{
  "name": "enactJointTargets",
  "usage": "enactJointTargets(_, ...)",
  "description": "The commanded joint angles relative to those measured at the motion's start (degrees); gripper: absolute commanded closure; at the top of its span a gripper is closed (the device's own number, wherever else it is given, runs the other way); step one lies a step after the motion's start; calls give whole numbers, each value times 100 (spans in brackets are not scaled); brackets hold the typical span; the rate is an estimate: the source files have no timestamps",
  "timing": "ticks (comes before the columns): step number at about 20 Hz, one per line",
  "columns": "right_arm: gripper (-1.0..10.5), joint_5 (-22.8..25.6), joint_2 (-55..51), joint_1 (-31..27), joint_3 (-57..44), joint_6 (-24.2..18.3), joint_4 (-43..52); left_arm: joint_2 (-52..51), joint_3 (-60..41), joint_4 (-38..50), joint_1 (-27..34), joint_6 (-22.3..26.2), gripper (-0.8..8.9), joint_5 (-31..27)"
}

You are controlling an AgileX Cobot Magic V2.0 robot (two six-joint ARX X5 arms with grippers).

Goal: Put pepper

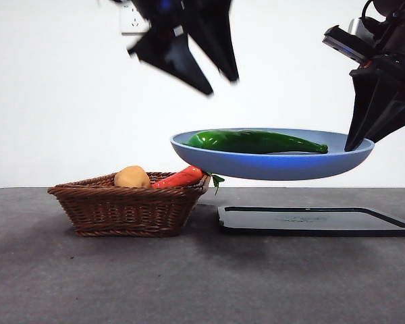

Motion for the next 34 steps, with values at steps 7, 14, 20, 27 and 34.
enactJointTargets(7,941,-26,505,-1043,249,424,931,-1718,96,-116,-55,52,580,-11)
enactJointTargets(14,941,17,2085,-1388,1231,529,1064,-2439,96,-219,-55,24,580,-7)
enactJointTargets(20,941,116,2903,-1390,1436,529,1204,-2492,96,-245,-55,-68,580,-2)
enactJointTargets(27,872,103,2973,-1390,1436,459,1200,-2492,96,-247,-55,-79,580,-9)
enactJointTargets(34,749,107,2476,-1429,1436,140,940,-2492,96,-293,-55,-79,580,-11)
